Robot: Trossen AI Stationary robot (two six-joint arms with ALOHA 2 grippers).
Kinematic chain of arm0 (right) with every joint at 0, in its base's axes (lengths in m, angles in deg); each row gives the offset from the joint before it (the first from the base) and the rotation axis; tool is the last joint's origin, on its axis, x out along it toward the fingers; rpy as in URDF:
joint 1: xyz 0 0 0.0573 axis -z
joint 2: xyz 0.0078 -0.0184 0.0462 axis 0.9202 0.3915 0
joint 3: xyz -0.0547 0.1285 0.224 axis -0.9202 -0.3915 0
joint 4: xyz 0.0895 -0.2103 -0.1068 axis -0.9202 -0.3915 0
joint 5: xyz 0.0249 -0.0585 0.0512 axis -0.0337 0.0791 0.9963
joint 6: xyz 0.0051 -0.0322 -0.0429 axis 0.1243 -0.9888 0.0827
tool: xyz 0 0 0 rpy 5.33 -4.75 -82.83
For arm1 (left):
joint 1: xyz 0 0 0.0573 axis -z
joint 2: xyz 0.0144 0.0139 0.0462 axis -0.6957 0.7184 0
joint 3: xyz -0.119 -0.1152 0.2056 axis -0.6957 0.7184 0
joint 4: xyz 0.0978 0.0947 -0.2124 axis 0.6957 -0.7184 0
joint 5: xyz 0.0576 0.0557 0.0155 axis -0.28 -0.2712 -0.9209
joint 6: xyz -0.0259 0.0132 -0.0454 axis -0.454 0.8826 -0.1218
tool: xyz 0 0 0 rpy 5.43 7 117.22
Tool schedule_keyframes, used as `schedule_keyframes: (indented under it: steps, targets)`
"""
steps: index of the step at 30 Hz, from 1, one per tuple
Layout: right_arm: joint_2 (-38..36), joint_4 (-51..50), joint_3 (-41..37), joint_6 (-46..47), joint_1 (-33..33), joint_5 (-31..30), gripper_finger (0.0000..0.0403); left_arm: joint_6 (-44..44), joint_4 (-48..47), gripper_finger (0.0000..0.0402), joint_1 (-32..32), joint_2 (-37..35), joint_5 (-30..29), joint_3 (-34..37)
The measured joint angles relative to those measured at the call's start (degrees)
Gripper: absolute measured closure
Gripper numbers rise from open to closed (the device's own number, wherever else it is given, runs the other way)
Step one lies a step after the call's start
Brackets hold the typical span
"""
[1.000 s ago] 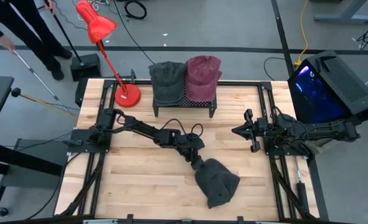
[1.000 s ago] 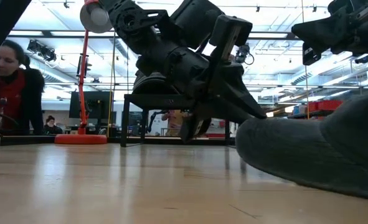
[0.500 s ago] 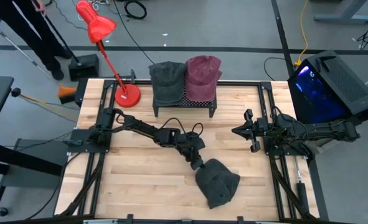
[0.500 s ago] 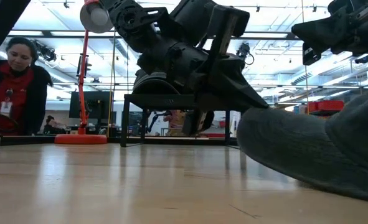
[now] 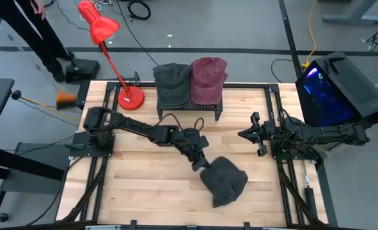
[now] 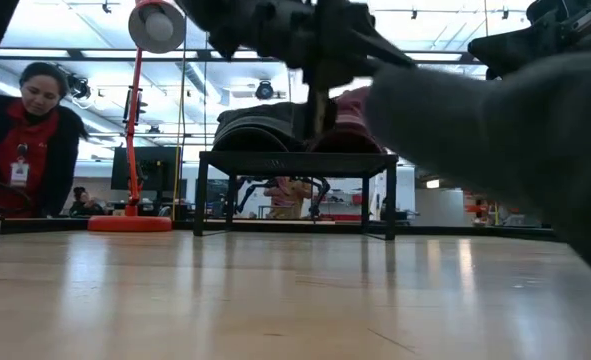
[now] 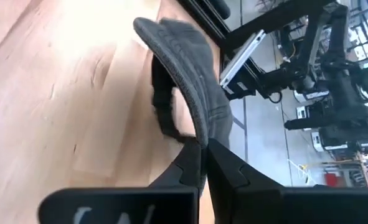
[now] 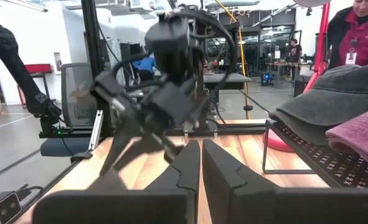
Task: Pick & Place hat
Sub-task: Stack the black cap on top of the black cap on the shelf
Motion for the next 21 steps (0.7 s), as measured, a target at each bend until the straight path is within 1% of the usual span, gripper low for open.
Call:
schedule_keyframes:
  steps: [3, 8, 13, 21]
  targets:
    - [0.0, 0.0, 0.0, 0.0, 0.0, 0.0, 0.038, 1.9, -3.6, 0.0391, 0.0, -3.0, -0.6, 0.0]
    - [0.0, 0.0, 0.0, 0.0, 0.0, 0.0, 0.038, 4.8, -10.6, 0.0391, 0.0, -8.7, -3.4, 0.0]
    - [0.0, 0.0, 0.0, 0.0, 0.0, 0.0, 0.038, 6.5, -14.4, 0.0391, 0.0, -13.4, -6.4, 0.0]
    - [0.0, 0.0, 0.0, 0.0, 0.0, 0.0, 0.038, 6.9, -16.0, 0.0391, 0.1, -19.7, -15.2, 0.0]
